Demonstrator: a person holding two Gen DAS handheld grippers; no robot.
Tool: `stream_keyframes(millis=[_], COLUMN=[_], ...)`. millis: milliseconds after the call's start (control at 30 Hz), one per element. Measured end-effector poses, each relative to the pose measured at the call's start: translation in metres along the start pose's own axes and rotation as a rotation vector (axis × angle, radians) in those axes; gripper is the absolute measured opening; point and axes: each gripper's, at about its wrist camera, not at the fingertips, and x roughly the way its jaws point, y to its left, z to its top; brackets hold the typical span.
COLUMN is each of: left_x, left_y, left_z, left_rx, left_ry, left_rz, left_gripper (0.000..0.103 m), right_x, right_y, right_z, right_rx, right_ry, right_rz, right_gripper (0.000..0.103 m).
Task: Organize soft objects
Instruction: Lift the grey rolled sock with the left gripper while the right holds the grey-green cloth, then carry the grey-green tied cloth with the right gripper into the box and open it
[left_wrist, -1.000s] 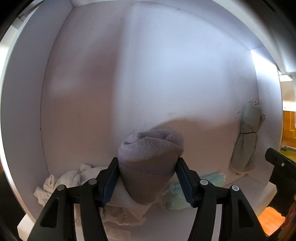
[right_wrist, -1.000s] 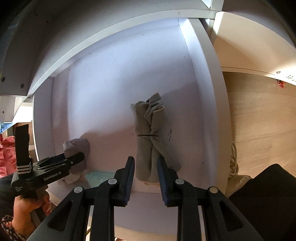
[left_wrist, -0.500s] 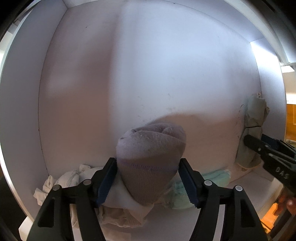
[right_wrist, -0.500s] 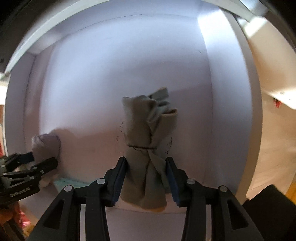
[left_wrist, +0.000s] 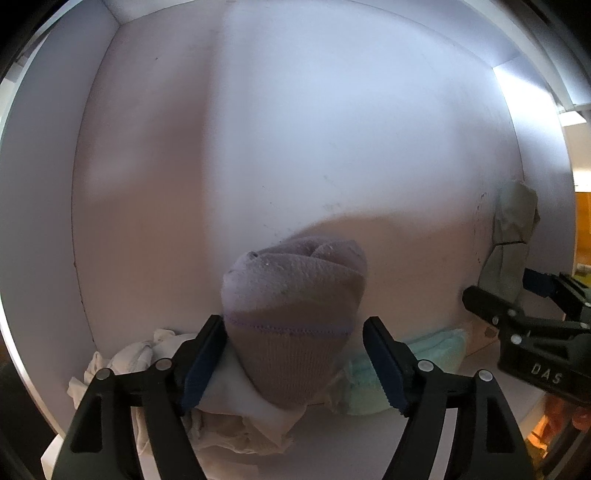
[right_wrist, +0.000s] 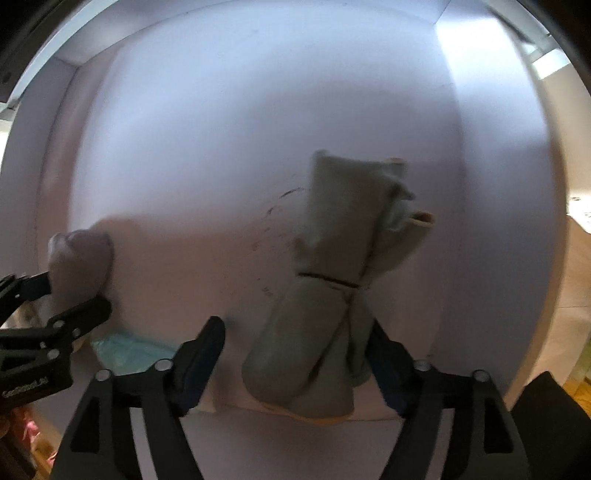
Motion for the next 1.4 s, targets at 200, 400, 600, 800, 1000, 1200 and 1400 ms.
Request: stream_keyframes(millis=[200,400,600,800,1000,1200,1400], left_x=[0.0,0.003,0.003,-0.009,-0.006,-0.012,-0.017], left_y=[0.004,-0.002,-0.003,0.006,0.007,0.009,0.009], left_z=[0.001,0.003,0.006,0.013,0.012,0.011,0.012], left_rx=[0.011,0.014,0.007,-0.008,-0.004,-0.005,0.024], left_ry=[0.007,0.019,0.026,0.033,0.039,0.012,0.018], left_rz=[0.006,0.008,0.011,0.002,0.008,0.009,0.003], left_gripper=[0.078,0.078,0.078,0.078,0.08,0.058,0.056], right_x=[-0.005,-0.022,-0.056,-0.109,-0.156,-0.204,-0.255], right_y=[-0.006,-0.008,0.009,-0.004,-0.005,-0.018,-0.023], right_z=[0.0,-0.01,-0.022,-0.036,-0.054,-0.07,-0.082], right_rx=[0.019,0.03,0.014,0.023,0.016,0.032,0.017], right_ry=[-0.018,-0.057,-0.114,-0.179,-0.229,-0.307,-0.388], right_rz=[-0.029,0.022,0.102,0.175,0.223,0.26,0.277], right_gripper=[0.036,0.02,0.02,0.02,0.02,0.02,0.02])
